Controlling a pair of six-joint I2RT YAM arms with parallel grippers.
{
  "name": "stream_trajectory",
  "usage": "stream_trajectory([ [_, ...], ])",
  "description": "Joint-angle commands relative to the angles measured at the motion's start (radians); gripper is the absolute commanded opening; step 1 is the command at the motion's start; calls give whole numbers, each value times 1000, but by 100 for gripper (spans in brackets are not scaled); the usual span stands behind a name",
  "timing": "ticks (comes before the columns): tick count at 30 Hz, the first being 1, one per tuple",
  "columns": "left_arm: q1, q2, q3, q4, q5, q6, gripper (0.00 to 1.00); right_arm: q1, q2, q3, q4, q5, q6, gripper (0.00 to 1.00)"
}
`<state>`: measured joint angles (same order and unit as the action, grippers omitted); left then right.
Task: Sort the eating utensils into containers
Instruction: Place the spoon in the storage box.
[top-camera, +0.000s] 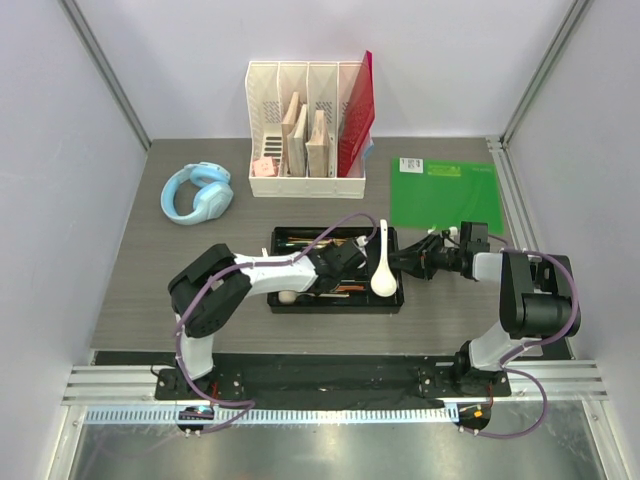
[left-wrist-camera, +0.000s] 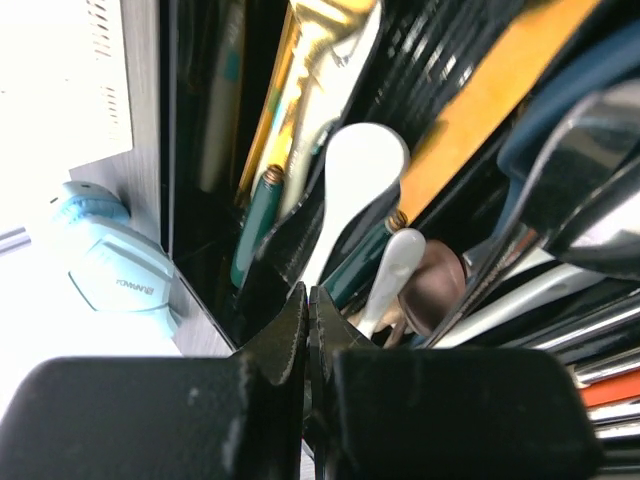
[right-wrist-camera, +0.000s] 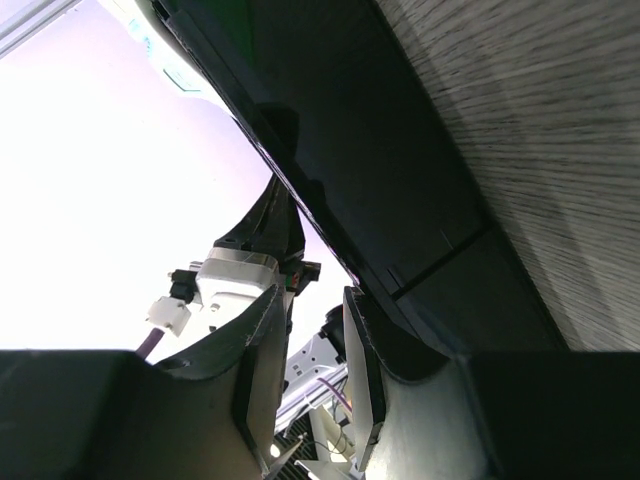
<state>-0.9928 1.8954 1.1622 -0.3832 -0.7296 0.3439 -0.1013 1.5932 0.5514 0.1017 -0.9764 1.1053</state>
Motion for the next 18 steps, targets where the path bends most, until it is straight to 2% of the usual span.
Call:
stream_trajectory([
  [1, -3, -7, -22, 35, -28, -16, 0, -5, 54, -45, -106, 193, -42, 37],
  [11, -14, -67, -62, 27, -16, -63, 0, -3, 27, -73, -106, 217, -25, 37],
  [15, -14, -61, -32, 47, -94, -83, 0, -3, 22, -70, -108, 219, -19, 37],
  [16, -10, -61, -19, 50, -140, -118, 0, -5, 22, -68, -108, 220, -16, 37],
  [18, 9, -68, 28, 21, -142, -172, 1, -5, 19, -61, -108, 223, -15, 37],
])
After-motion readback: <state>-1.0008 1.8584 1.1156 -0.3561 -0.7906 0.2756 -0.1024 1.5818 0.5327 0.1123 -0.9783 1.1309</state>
